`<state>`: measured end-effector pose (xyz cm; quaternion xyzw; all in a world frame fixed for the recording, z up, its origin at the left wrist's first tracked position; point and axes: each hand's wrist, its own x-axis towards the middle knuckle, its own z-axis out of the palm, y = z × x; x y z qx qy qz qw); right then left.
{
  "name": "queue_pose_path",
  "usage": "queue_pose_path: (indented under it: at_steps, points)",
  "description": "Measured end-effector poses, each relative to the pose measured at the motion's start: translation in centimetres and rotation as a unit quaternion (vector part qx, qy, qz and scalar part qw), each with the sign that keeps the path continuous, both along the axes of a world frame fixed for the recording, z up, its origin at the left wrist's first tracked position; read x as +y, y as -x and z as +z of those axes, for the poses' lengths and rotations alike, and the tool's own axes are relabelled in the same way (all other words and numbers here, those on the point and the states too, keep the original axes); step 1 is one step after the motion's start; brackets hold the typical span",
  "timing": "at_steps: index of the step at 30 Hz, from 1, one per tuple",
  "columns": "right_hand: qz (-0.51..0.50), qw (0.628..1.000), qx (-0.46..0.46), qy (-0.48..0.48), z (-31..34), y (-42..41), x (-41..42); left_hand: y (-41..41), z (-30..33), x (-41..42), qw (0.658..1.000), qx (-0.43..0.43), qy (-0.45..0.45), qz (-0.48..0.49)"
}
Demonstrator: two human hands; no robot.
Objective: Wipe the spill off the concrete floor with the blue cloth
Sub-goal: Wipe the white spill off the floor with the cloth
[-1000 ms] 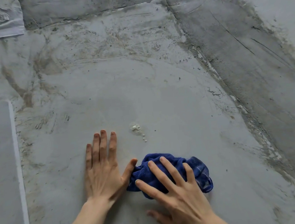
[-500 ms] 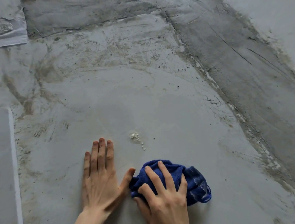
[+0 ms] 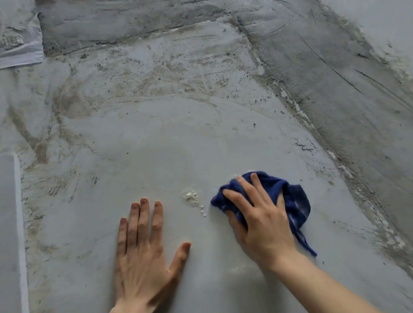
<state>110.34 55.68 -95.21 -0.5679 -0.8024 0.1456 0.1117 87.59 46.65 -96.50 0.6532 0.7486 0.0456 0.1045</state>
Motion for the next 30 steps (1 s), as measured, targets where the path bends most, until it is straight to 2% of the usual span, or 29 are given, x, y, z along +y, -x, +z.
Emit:
queue_pose_path:
  at_steps: [6,9,16,24,30]
  points:
    - [-0.025,0.995,-0.018,0.092,1.6,0.9,9.1,-0.1,0.2,-0.1,1.0,0.002,-0.001,0.0]
    - [-0.021,0.993,-0.028,0.116,2.1,1.2,9.9,-0.1,0.2,-0.1,1.0,0.003,-0.004,0.0]
    - [0.012,0.997,-0.033,0.066,1.5,0.8,5.2,-0.1,0.3,-0.1,1.0,0.003,-0.006,0.002]
    - [-0.002,0.998,-0.027,0.064,1.5,0.2,-6.0,0.0,-0.1,-0.2,1.0,0.003,-0.017,0.002]
    - [0.082,0.995,-0.048,0.043,0.3,-1.1,-10.8,0.0,-0.2,-0.3,1.0,0.007,-0.013,0.008]
